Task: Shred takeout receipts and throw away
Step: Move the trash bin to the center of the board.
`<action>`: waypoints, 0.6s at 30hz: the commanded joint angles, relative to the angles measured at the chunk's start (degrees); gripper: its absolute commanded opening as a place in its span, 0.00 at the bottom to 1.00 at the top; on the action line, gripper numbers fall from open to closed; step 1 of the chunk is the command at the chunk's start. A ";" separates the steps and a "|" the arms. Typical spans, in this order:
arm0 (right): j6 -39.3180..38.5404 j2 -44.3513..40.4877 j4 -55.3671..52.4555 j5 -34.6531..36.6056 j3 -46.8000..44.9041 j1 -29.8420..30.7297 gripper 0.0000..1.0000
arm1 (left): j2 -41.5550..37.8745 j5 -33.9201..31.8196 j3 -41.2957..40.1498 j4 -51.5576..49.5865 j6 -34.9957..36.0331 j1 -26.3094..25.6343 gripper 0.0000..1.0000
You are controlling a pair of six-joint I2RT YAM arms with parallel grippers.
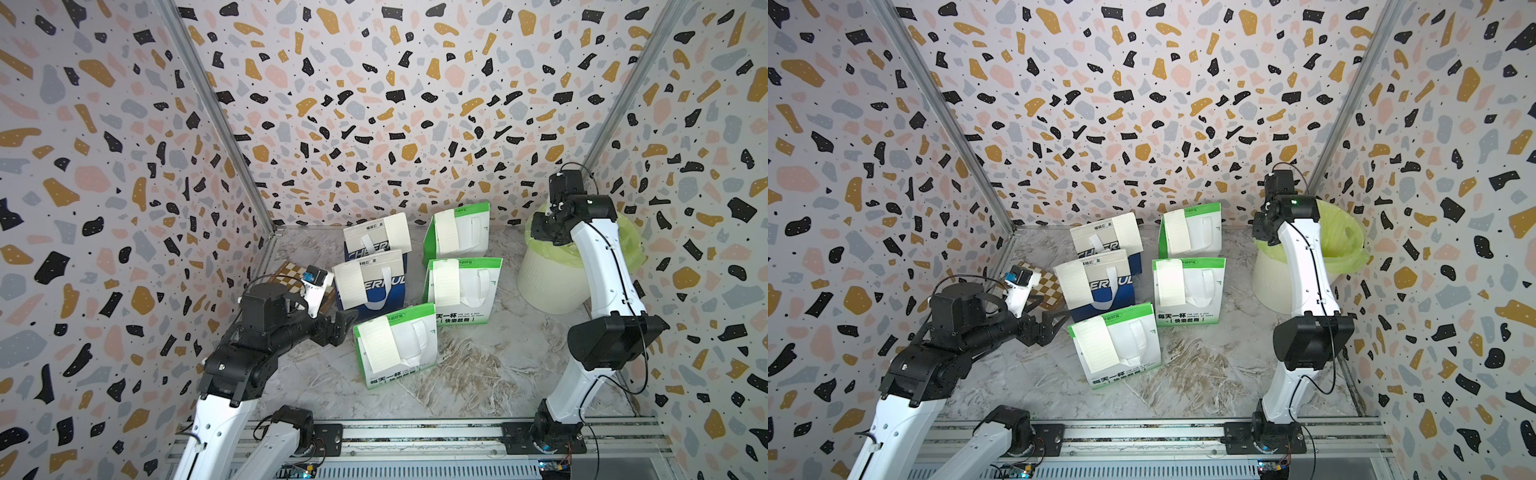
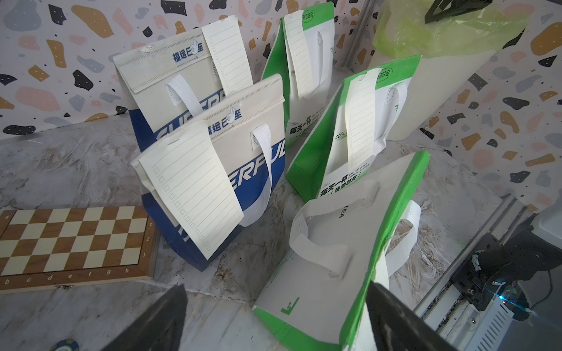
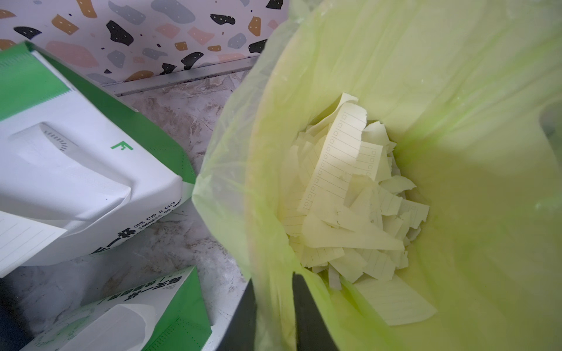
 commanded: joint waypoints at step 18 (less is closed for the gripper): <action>-1.59 -8.16 -3.11 -1.68 -4.69 1.08 0.00 | 0.34 2.15 0.56 0.58 -0.32 -0.69 0.89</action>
